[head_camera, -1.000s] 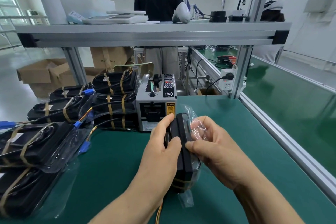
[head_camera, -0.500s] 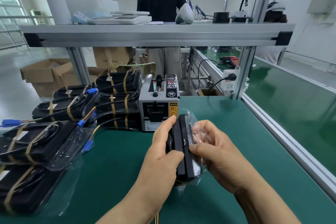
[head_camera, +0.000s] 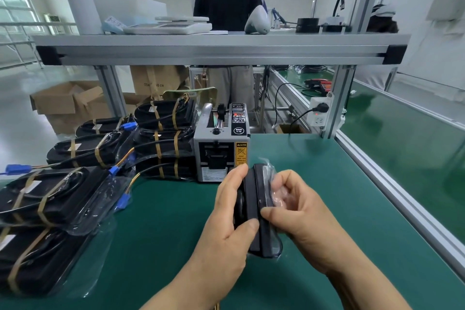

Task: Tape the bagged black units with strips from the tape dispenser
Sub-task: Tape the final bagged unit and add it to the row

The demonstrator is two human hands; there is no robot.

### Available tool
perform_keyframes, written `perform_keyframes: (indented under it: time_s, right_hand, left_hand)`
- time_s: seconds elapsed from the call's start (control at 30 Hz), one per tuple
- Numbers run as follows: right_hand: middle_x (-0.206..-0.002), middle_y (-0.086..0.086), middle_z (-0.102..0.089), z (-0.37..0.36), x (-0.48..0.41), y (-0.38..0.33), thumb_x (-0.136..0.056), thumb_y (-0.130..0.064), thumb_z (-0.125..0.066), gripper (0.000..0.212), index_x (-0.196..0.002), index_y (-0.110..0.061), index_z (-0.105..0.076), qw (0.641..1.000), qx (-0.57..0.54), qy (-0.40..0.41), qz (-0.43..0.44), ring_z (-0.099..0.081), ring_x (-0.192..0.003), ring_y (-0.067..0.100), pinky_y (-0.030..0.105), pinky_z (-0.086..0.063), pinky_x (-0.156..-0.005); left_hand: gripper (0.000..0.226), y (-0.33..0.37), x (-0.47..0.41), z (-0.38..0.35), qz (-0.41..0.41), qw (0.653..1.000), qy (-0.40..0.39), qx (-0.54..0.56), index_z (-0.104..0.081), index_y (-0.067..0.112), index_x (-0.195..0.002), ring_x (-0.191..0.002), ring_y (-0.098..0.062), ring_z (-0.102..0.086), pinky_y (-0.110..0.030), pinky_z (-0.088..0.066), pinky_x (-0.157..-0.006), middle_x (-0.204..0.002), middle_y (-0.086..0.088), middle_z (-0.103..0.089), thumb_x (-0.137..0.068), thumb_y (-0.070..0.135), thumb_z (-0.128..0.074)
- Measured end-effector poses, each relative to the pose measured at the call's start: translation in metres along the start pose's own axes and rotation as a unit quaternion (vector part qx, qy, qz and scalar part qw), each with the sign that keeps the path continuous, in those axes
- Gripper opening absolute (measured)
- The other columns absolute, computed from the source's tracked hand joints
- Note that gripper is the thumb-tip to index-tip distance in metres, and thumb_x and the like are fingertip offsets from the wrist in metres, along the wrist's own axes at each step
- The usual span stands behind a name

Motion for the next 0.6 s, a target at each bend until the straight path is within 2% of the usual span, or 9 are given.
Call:
perform_keyframes:
  time_s: [0.07,0.2,0.27,0.33,0.4,0.47,0.53,0.6]
  right_hand:
    - [-0.073,-0.001,-0.046,0.003,0.005,0.004,-0.068,-0.015,-0.072,0.029,-0.082,-0.028,-0.051,0.999,0.052,0.008,0.009,-0.041,-0.071,0.018,0.029,-0.041,-0.066]
    - [-0.068,-0.009,-0.042,0.005,0.014,0.012,-0.073,-0.014,-0.067,0.028,-0.080,-0.030,-0.046,0.987,0.155,0.042,0.019,-0.041,-0.067,0.012,0.029,-0.040,-0.066]
    - [-0.068,-0.011,-0.044,0.006,0.018,0.016,-0.076,-0.011,-0.067,0.031,-0.081,-0.033,-0.045,0.979,0.194,0.050,0.018,-0.042,-0.065,0.009,0.028,-0.042,-0.065]
    - [-0.066,-0.011,-0.046,0.005,0.022,0.021,-0.081,-0.005,-0.067,0.038,-0.081,-0.036,-0.043,0.970,0.236,0.055,0.019,-0.043,-0.063,0.008,0.028,-0.043,-0.064]
    - [-0.065,-0.011,-0.048,0.002,0.026,0.026,-0.083,-0.003,-0.067,0.043,-0.081,-0.037,-0.041,0.960,0.271,0.066,0.027,-0.043,-0.060,0.005,0.024,-0.043,-0.061]
    - [-0.065,-0.010,-0.049,0.000,0.030,0.032,-0.082,-0.005,-0.068,0.039,-0.083,-0.033,-0.041,0.951,0.296,0.079,0.036,-0.043,-0.059,0.004,0.021,-0.041,-0.060]
    - [-0.064,-0.008,-0.050,-0.002,0.034,0.038,-0.084,-0.008,-0.068,0.033,-0.084,-0.028,-0.042,0.945,0.311,0.086,0.044,-0.043,-0.057,0.006,0.020,-0.039,-0.058]
    - [-0.062,-0.010,-0.050,-0.004,0.038,0.042,-0.087,-0.011,-0.067,0.029,-0.083,-0.026,-0.043,0.943,0.317,0.088,0.054,-0.043,-0.056,0.005,0.017,-0.037,-0.055]
  left_hand:
    - [0.081,-0.009,0.001,0.000,-0.013,1.000,0.001,-0.016,-0.028,0.046,-0.148,-0.147,-0.012,-0.025,-0.047,-0.025,-0.119,-0.158,0.016,-0.028,-0.083,0.004,-0.051]
    - [0.089,-0.021,0.003,0.001,-0.028,0.998,0.022,-0.043,-0.031,0.052,-0.145,-0.145,-0.017,-0.032,-0.048,-0.031,-0.116,-0.155,0.015,-0.032,-0.078,-0.001,-0.058]
    - [0.094,-0.024,0.005,0.000,-0.037,0.995,0.047,-0.084,-0.029,0.053,-0.145,-0.144,-0.012,-0.032,-0.046,-0.033,-0.115,-0.154,0.020,-0.031,-0.075,0.001,-0.062]
    - [0.103,-0.026,0.008,-0.002,-0.053,0.986,0.081,-0.137,-0.025,0.058,-0.143,-0.144,-0.004,-0.029,-0.035,-0.031,-0.117,-0.153,0.027,-0.028,-0.072,-0.003,-0.068]
    - [0.113,-0.025,0.013,-0.004,-0.076,0.973,0.110,-0.186,-0.025,0.060,-0.142,-0.143,0.004,-0.024,-0.014,-0.023,-0.115,-0.151,0.031,-0.025,-0.069,-0.012,-0.072]
    - [0.111,-0.026,0.018,-0.008,-0.094,0.962,0.128,-0.222,-0.030,0.051,-0.142,-0.142,0.009,-0.022,-0.002,-0.017,-0.107,-0.152,0.029,-0.025,-0.066,-0.016,-0.072]
    - [0.105,-0.027,0.023,-0.009,-0.105,0.953,0.144,-0.247,-0.032,0.041,-0.142,-0.141,0.009,-0.023,-0.001,-0.018,-0.106,-0.153,0.023,-0.027,-0.064,-0.017,-0.074]
    - [0.103,-0.030,0.026,-0.009,-0.117,0.942,0.153,-0.276,-0.036,0.033,-0.142,-0.139,0.006,-0.027,-0.007,-0.022,-0.109,-0.152,0.014,-0.032,-0.061,-0.017,-0.077]
Point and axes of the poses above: each hand's wrist, its own x-axis away from the middle knuckle, its own z-axis out of the back of the hand, y = z × x, the point moved 4 cm from there along -x, towards the middle knuckle
